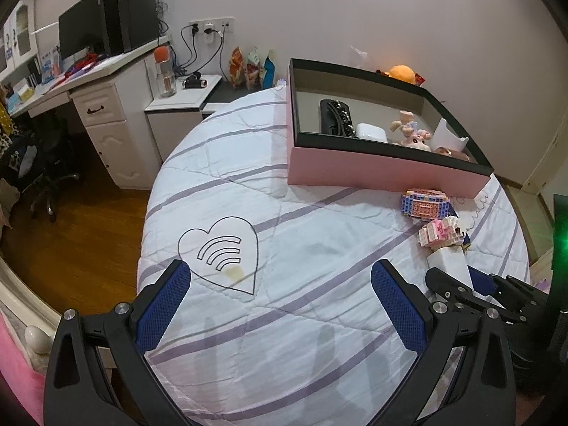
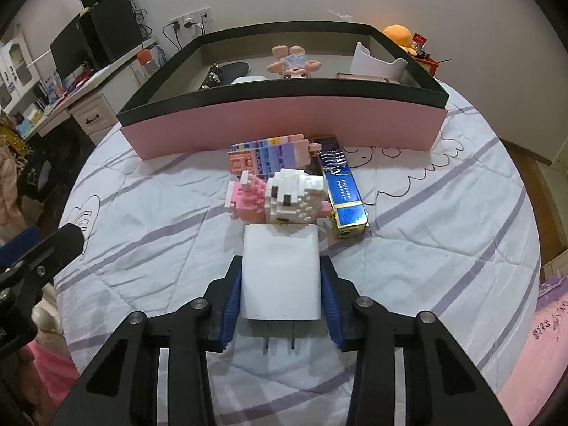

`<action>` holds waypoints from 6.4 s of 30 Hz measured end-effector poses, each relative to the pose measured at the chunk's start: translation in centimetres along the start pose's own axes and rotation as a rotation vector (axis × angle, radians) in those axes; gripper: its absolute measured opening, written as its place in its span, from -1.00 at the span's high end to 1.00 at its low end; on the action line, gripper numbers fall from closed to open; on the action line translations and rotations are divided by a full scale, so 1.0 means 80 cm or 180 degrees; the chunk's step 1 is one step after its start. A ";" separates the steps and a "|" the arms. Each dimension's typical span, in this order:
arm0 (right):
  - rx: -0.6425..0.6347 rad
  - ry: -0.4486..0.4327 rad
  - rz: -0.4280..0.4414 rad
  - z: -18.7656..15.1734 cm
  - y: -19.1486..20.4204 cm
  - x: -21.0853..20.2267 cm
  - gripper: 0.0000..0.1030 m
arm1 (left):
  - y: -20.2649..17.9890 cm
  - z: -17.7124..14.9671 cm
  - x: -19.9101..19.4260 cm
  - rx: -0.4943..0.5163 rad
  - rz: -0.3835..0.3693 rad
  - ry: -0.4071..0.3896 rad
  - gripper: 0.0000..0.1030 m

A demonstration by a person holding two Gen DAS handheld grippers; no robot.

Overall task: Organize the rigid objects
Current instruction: 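Grasp the white charger plug with the right gripper, then carry the charger into the box and open the right gripper, then move the left gripper toward the pink-and-white block figure, then grasp the pink-and-white block figure with the left gripper, then carry the block figure into the box and open the left gripper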

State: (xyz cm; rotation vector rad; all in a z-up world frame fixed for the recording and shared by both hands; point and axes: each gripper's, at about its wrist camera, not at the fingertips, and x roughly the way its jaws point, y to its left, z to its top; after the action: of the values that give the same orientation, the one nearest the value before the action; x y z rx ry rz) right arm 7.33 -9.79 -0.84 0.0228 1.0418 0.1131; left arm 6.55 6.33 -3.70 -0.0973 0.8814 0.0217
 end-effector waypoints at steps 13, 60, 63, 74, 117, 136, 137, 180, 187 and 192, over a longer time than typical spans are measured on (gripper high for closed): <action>-0.0037 -0.0249 0.0166 0.023 -0.011 -0.051 0.20 | -0.024 0.038 -0.008 0.0034 0.0004 -0.0185 -0.99; -0.0126 -0.0777 0.0341 0.192 -0.012 -0.013 -0.60 | -0.007 0.138 0.037 -0.0248 0.0220 -0.0457 -0.99; -0.0055 -0.0834 0.0333 0.181 -0.022 -0.031 -0.60 | -0.014 0.127 0.022 -0.0223 0.0202 -0.0469 -0.99; 0.0313 -0.0891 0.0218 0.115 -0.087 -0.089 -0.60 | -0.049 0.077 -0.020 -0.0049 0.0125 -0.0424 -0.99; 0.0672 -0.0651 0.0250 0.037 -0.165 -0.081 -0.61 | -0.181 -0.013 0.072 0.0321 -0.0040 0.0405 -0.99; 0.0657 -0.0594 0.0237 0.045 -0.159 -0.071 -0.61 | -0.155 -0.010 0.063 0.0261 -0.0298 0.0255 -0.17; 0.0650 -0.0598 0.0233 0.046 -0.158 -0.072 -0.61 | -0.153 -0.010 0.060 0.0255 -0.0297 0.0253 -0.17; 0.0262 -0.0497 0.0244 0.174 -0.099 0.012 -0.61 | -0.082 0.171 0.150 0.0198 -0.0046 0.0000 -0.48; 0.0258 -0.0597 0.0232 0.169 -0.095 -0.012 -0.61 | -0.082 0.170 0.108 0.0175 -0.0110 -0.0247 -0.96; 0.0259 -0.0709 0.0215 0.158 -0.091 -0.040 -0.61 | -0.075 0.160 0.066 0.0146 -0.0075 -0.0426 -0.99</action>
State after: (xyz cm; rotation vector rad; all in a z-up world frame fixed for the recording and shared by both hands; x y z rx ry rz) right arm 17.24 -16.91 7.75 0.1416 0.8229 0.1264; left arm 20.12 1.46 0.81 -0.0627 0.7464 -0.0140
